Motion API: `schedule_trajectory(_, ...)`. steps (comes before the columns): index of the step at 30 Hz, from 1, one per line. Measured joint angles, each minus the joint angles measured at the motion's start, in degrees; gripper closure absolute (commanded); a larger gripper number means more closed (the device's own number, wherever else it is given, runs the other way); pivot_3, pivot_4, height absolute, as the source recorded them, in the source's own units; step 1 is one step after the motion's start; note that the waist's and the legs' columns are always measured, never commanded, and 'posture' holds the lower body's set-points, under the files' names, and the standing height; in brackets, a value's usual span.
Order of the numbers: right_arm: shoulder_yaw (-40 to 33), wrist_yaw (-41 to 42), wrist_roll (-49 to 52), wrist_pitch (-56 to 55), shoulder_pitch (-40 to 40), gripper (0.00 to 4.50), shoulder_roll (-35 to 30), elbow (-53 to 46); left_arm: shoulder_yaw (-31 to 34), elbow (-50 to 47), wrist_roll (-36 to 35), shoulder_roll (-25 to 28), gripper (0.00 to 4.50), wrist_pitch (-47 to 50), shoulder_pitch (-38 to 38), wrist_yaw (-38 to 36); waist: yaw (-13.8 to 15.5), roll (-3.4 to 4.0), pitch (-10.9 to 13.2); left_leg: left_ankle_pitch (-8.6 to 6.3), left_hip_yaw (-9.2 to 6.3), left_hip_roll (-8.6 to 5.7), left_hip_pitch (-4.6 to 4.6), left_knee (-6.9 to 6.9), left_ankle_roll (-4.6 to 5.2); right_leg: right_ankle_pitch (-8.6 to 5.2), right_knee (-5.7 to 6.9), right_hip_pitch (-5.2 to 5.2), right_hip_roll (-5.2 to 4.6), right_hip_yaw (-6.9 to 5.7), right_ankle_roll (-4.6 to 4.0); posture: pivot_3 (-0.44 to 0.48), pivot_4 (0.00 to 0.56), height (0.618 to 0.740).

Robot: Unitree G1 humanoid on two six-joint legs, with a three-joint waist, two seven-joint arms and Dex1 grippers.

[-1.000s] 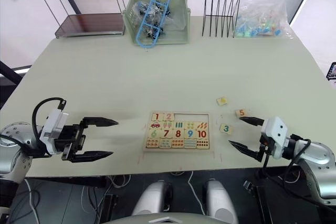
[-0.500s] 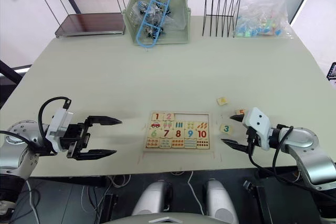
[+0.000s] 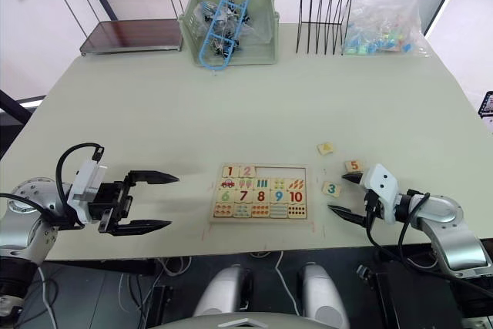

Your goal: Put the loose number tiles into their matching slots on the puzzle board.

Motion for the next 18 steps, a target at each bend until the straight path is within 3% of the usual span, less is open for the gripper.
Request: schedule_trajectory(18, 1.6, 1.4, -1.2, 5.9, -2.5, 0.0, -2.7, -2.4, -0.9, 2.4, -0.7, 0.0, 0.04, -2.8, 0.1, 0.0, 0.0, -0.01, 0.0, 0.0, 0.0, 0.0, 0.0, 0.0, 0.0, 0.02, 0.0, 0.0, 0.0, 0.0, -0.04, 0.0, 0.15, 0.74)
